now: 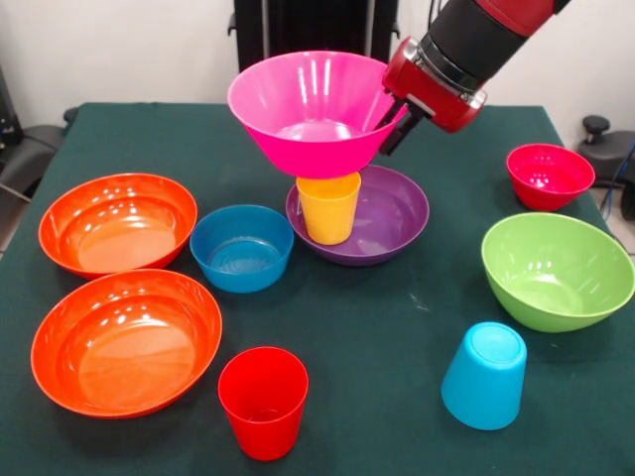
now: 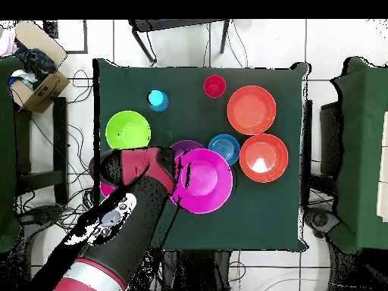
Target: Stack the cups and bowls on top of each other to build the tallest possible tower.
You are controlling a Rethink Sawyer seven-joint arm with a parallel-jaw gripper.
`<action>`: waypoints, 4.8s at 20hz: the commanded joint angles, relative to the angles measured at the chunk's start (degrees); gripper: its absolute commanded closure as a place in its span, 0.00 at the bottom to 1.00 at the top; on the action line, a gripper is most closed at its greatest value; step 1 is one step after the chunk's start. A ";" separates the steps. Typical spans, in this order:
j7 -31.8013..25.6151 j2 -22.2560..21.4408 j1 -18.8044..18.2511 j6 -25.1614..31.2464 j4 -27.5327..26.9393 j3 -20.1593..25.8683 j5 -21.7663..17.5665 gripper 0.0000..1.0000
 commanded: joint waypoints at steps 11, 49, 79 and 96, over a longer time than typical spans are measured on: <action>2.84 3.72 -1.23 -3.79 -1.36 5.89 -3.05 1.00; 2.18 2.14 0.53 1.26 -1.85 4.21 -3.46 1.00; 0.73 1.70 -0.10 0.46 -2.97 4.76 -3.82 1.00; 0.06 1.12 -0.43 0.70 -3.17 5.36 -3.66 1.00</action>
